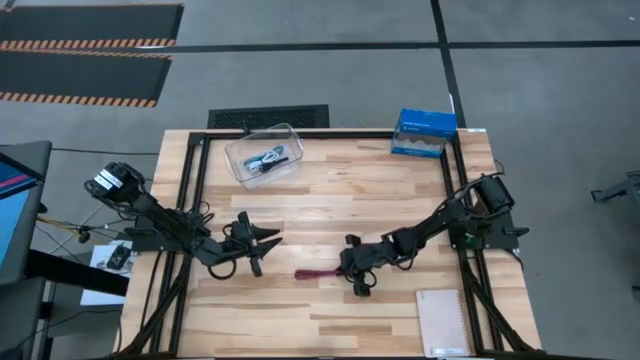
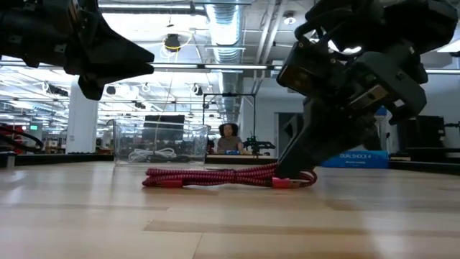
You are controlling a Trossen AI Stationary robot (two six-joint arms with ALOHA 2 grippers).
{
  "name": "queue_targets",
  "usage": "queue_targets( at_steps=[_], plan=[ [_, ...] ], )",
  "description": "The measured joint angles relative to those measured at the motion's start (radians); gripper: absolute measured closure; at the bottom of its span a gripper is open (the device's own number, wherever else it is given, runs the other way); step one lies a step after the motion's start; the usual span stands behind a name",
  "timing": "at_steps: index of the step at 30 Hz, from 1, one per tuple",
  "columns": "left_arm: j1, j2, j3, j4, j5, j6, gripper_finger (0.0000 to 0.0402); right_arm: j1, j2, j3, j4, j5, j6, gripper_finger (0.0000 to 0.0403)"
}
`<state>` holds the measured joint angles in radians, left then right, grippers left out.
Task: Pick and place USB-C Cables
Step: Put the pink charger cable into the transparent bin
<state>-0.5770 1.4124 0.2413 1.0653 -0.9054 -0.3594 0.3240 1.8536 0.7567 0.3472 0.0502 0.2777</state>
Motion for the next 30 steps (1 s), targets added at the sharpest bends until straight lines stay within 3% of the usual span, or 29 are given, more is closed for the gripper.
queue_targets(
  at_steps=[2,6,16,30],
  plan=[
    [0.000,0.000,0.000,0.000,0.000,0.000,0.0296,-0.007,-0.002,-0.001,0.005,0.000,-0.032,0.0387],
    [0.000,0.000,0.000,-0.002,0.001,-0.001,0.0296,-0.045,-0.036,-0.021,-0.011,0.006,-0.071,0.0379],
    [0.000,0.000,0.000,-0.009,0.002,-0.002,0.0296,-0.226,-0.220,-0.254,-0.011,0.050,-0.003,0.0384],
    [0.001,0.000,0.000,-0.019,-0.021,-0.002,0.0296,-0.262,-0.295,-0.360,-0.045,0.059,0.014,0.0339]
  ],
)
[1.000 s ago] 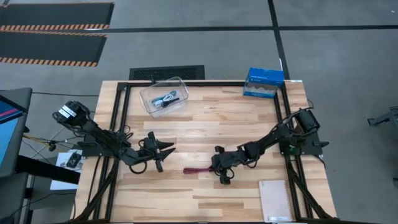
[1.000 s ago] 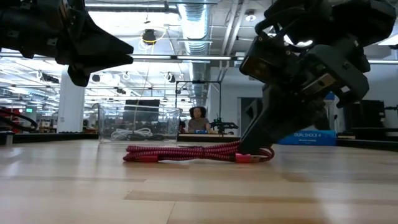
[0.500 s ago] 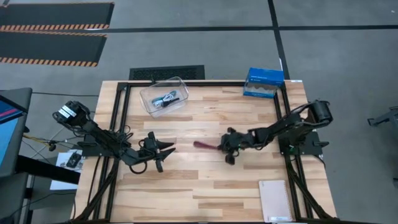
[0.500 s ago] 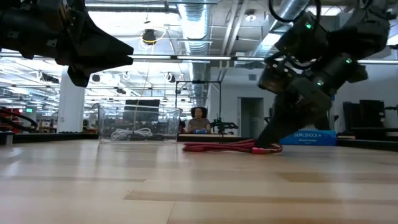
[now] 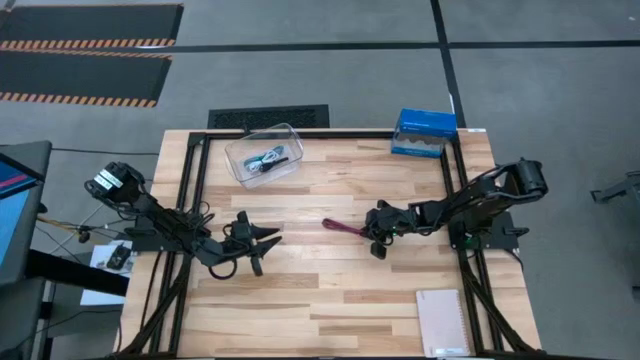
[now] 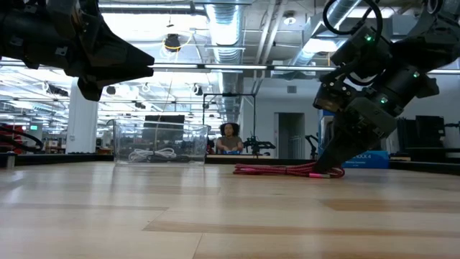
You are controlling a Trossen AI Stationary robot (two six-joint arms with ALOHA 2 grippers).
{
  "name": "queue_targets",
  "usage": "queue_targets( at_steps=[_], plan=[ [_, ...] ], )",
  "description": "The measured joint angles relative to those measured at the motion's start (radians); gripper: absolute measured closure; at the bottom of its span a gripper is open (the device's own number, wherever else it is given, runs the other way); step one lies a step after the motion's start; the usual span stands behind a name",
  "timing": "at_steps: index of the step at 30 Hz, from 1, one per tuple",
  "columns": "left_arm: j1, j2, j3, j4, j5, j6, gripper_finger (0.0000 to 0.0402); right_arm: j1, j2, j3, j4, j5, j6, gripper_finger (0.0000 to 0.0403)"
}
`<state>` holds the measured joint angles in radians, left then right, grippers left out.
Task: Pick and place USB-C Cables
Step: Put the pink charger cable into the transparent bin
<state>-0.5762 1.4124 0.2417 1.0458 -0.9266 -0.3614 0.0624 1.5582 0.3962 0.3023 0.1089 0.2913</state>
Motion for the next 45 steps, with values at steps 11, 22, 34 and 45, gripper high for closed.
queue_targets(
  at_steps=[11,22,34,45],
  plan=[
    [0.000,0.000,0.000,0.000,0.002,0.000,0.0296,0.000,-0.004,0.082,-0.033,0.073,-0.038,0.0200],
    [0.009,0.000,0.000,-0.003,0.001,0.000,0.0296,0.001,0.033,0.159,-0.017,0.126,-0.098,0.0183],
    [0.009,0.000,0.000,-0.004,0.004,-0.002,0.0296,0.003,0.216,0.256,-0.018,0.129,-0.110,0.0193],
    [0.009,0.000,0.000,-0.008,0.004,-0.002,0.0296,-0.001,0.199,0.260,-0.090,0.126,-0.010,0.0378]
  ],
)
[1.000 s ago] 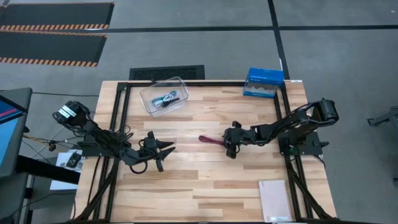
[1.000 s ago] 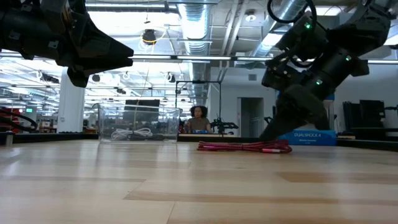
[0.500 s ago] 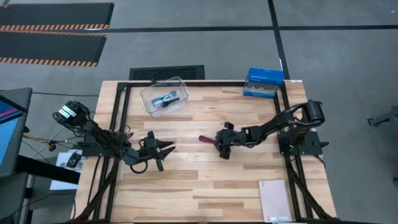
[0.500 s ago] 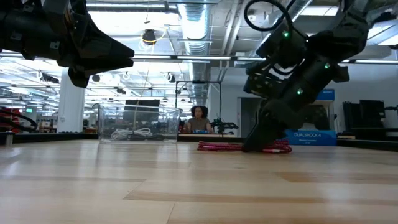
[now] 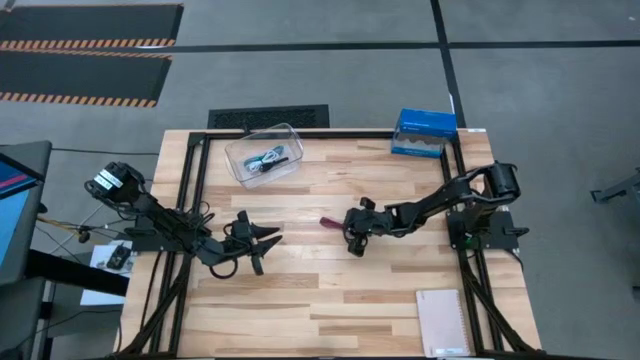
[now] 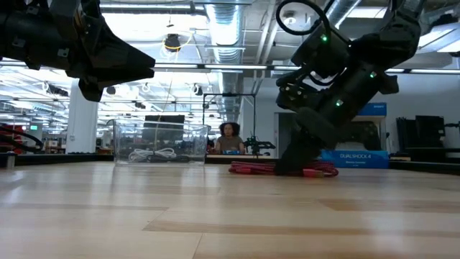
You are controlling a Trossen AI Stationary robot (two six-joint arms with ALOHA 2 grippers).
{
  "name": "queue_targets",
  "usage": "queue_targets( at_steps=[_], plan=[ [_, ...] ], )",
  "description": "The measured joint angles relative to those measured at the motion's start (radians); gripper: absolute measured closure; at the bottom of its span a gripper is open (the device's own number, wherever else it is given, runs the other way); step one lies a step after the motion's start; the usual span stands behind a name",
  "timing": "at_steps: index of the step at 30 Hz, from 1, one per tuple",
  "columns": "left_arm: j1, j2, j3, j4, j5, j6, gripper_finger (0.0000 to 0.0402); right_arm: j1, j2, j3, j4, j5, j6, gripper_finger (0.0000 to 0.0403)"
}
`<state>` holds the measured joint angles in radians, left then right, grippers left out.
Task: Pick and place USB-C Cables
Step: Put the pink charger cable into the transparent bin
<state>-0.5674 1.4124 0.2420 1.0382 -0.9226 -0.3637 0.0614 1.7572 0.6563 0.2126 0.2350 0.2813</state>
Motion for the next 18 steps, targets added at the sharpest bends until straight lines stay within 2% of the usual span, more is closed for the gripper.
queue_targets(
  at_steps=[3,8,13,18],
  plan=[
    [0.000,0.000,0.000,0.000,0.000,0.001,0.0296,-0.004,-0.022,-0.001,-0.038,-0.004,0.056,0.0382],
    [0.003,0.000,0.000,0.000,0.001,0.004,0.0296,0.004,-0.101,-0.011,-0.077,-0.001,0.047,0.0386],
    [0.016,-0.001,0.000,0.009,0.020,0.004,0.0296,0.001,-0.249,-0.008,-0.052,0.029,-0.009,0.0386],
    [0.056,-0.001,0.000,0.030,0.091,0.005,0.0296,0.001,-0.422,-0.010,-0.047,0.090,-0.067,0.0386]
  ],
)
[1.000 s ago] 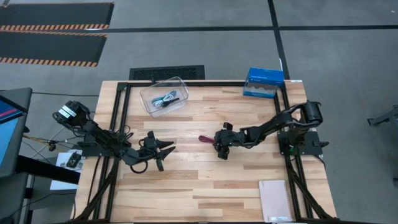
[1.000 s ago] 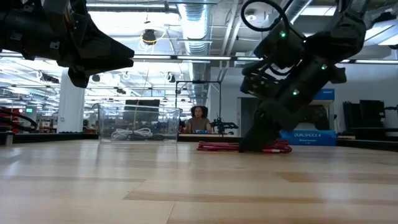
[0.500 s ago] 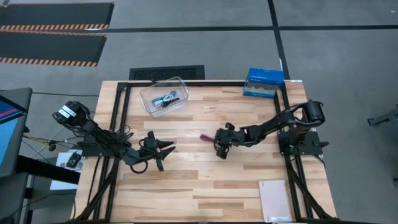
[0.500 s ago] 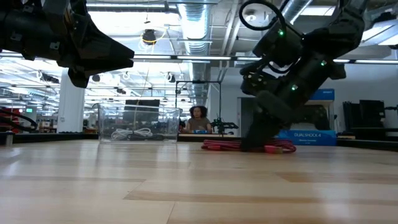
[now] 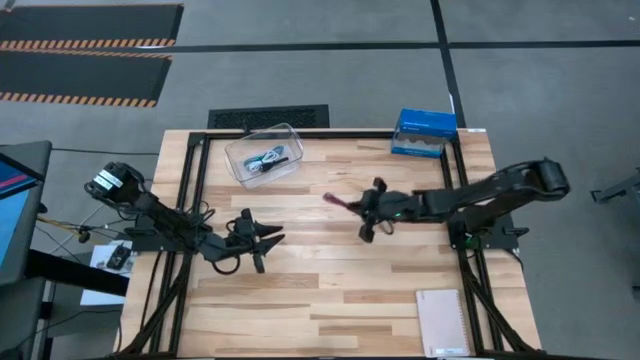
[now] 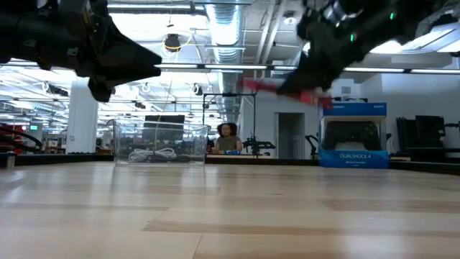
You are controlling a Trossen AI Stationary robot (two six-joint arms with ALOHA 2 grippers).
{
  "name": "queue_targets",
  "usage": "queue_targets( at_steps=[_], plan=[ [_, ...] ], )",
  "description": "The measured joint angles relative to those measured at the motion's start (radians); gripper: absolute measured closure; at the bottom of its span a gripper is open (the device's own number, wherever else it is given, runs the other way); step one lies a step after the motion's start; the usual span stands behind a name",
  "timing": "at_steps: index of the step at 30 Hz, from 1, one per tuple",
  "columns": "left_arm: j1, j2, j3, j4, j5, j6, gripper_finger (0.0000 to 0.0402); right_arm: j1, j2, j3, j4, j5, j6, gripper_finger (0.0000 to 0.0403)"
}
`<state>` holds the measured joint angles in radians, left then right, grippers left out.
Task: Pick and place USB-C Cables
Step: Put the pink charger cable into the transparent bin
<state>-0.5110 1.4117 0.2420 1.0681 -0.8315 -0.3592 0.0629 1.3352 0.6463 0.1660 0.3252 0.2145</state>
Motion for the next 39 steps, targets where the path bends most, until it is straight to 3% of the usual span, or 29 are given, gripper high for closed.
queue_targets(
  at_steps=[5,13,18,23,29,34,39],
  plan=[
    [0.069,-0.033,0.000,0.005,0.102,0.002,0.0296,0.012,-0.166,0.001,0.071,0.084,-0.087,0.0386],
    [0.172,-0.173,0.000,0.004,0.229,0.083,0.0296,0.025,-0.351,-0.007,0.207,0.078,-0.246,0.0386],
    [0.220,-0.275,0.000,-0.008,0.304,0.137,0.0296,0.037,-0.446,-0.156,0.459,0.060,-0.322,0.0381],
    [0.250,-0.348,0.001,-0.087,0.322,0.138,0.0296,0.018,-0.521,-0.324,0.712,0.066,-0.273,0.0381],
    [0.320,-0.372,0.044,-0.152,0.350,0.136,0.0296,0.012,-0.501,-0.362,0.801,0.066,-0.228,0.0380],
    [0.396,-0.362,0.147,-0.261,0.458,0.144,0.0296,-0.016,-0.405,-0.362,0.922,0.020,-0.222,0.0380],
    [0.457,-0.334,0.245,-0.371,0.502,0.153,0.0296,-0.059,-0.268,-0.361,1.083,-0.039,-0.185,0.0383]
  ],
)
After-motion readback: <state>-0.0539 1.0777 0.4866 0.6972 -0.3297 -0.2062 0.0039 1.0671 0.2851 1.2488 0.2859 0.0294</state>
